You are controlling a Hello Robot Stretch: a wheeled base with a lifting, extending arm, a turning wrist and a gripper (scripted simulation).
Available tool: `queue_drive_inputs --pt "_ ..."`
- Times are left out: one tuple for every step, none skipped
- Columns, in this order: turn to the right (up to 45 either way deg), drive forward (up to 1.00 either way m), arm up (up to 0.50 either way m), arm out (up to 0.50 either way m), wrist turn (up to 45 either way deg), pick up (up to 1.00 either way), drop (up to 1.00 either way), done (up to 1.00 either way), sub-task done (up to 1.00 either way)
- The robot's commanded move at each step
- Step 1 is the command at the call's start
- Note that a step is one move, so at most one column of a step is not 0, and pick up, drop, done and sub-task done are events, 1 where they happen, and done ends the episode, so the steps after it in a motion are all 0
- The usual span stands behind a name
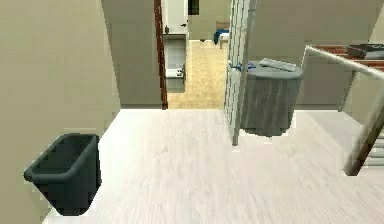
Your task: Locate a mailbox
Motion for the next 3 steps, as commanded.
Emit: queue_drive_inputs --pt "0.0 1.0 0.0 0.0 0.0 0.0 0.0 0.0 0.0" --pt "0.0 1.0 0.0 0.0 0.0 0.0 0.0 0.0 0.0" --pt "0.0 0.55 0.0 0.0 0.0 0.0 0.0 0.0 0.0"
